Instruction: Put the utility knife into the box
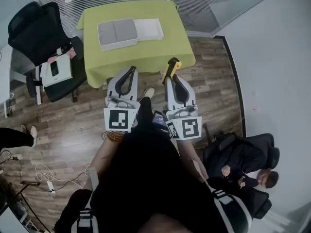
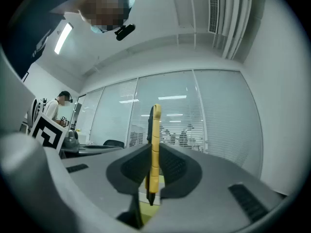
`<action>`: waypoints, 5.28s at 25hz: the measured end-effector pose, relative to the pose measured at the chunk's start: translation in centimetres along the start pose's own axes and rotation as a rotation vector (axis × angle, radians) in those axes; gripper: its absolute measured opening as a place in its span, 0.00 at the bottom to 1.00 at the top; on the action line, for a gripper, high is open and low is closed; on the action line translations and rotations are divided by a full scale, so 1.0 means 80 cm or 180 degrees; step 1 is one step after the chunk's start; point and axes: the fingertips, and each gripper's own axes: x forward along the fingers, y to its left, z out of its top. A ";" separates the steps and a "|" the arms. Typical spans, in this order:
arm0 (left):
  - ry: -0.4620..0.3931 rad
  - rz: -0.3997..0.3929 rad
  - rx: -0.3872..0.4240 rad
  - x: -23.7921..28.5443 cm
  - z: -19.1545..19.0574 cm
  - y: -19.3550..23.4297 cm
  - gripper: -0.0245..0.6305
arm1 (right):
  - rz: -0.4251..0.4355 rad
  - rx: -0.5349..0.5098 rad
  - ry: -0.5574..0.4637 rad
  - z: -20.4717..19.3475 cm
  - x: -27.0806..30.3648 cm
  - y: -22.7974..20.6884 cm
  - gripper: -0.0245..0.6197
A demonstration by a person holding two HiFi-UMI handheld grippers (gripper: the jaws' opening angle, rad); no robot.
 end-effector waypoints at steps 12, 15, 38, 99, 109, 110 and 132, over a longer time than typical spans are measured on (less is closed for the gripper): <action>-0.0055 -0.0055 0.0015 0.025 0.000 0.004 0.07 | -0.0023 0.0148 -0.0037 -0.006 0.026 -0.018 0.11; -0.0038 -0.0060 0.0017 0.029 0.000 0.011 0.07 | -0.0048 0.0143 -0.0027 -0.007 0.033 -0.017 0.11; -0.0010 -0.0151 -0.0031 0.099 -0.011 0.053 0.07 | -0.0130 0.0171 -0.0023 -0.009 0.114 -0.053 0.11; 0.0389 0.0728 0.0295 0.341 -0.083 0.139 0.07 | 0.0566 0.0476 0.0000 -0.085 0.396 -0.280 0.11; 0.0444 0.0804 0.0366 0.338 -0.092 0.148 0.07 | 0.0645 0.0465 0.0033 -0.101 0.431 -0.287 0.11; 0.0451 0.0817 0.0366 0.339 -0.093 0.151 0.07 | 0.0661 0.0460 0.0027 -0.101 0.433 -0.286 0.11; 0.0462 0.0972 0.0268 0.337 -0.113 0.174 0.07 | 0.1022 0.0296 0.0275 -0.149 0.474 -0.270 0.11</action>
